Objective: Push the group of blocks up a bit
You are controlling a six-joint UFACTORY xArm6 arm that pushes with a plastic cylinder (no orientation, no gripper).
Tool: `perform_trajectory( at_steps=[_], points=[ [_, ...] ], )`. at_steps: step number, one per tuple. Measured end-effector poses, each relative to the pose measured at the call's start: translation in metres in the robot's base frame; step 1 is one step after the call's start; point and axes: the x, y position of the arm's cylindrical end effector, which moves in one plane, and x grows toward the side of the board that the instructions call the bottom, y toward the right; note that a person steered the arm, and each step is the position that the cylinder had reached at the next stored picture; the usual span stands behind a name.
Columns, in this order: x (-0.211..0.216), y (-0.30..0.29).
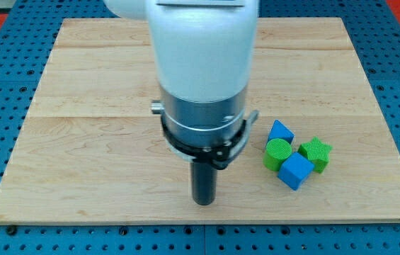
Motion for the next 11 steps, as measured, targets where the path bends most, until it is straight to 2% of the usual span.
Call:
perform_trajectory(
  at_steps=[2,3,9,11],
  points=[
    [0.0,0.106],
    [0.0,0.132],
    [-0.025,0.159],
    [-0.061,0.166]
  ],
)
